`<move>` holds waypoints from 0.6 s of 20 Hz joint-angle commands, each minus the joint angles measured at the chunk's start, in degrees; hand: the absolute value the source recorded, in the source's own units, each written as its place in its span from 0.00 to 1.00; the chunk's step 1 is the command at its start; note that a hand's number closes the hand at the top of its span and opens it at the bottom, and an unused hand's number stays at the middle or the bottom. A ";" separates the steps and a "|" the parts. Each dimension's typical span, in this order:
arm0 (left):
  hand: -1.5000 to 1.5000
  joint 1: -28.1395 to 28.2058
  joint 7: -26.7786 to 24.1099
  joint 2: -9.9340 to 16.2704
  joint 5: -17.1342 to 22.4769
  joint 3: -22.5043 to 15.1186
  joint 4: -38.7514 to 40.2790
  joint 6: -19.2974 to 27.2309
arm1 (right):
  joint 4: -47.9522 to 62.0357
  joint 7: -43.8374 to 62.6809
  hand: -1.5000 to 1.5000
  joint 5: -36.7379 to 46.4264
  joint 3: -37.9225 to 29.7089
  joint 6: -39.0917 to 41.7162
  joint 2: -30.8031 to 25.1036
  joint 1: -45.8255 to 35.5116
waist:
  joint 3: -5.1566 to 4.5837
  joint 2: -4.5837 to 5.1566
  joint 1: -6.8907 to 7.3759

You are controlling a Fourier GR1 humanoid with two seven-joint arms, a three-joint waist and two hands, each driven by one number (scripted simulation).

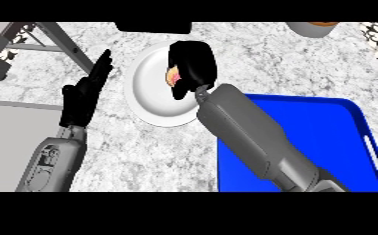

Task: Pick the cupcake from the tray and place it in the plate

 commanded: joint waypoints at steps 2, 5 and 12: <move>0.50 -0.37 2.00 -3.11 -1.95 -3.61 -2.09 1.14 | 9.96 2.12 1.00 -9.69 3.10 -5.33 0.08 -2.64 | 0.04 0.53 2.53; 0.50 -3.21 0.38 -1.53 -0.56 -0.79 1.35 -0.10 | 9.93 1.38 0.00 -16.47 6.29 -8.70 0.08 -1.26 | 0.03 0.87 3.04; 0.50 -4.05 2.79 -1.35 -0.67 -0.94 -0.57 -0.55 | 15.35 -8.54 0.00 -26.54 5.42 -13.92 0.09 -3.32 | 0.10 1.03 3.34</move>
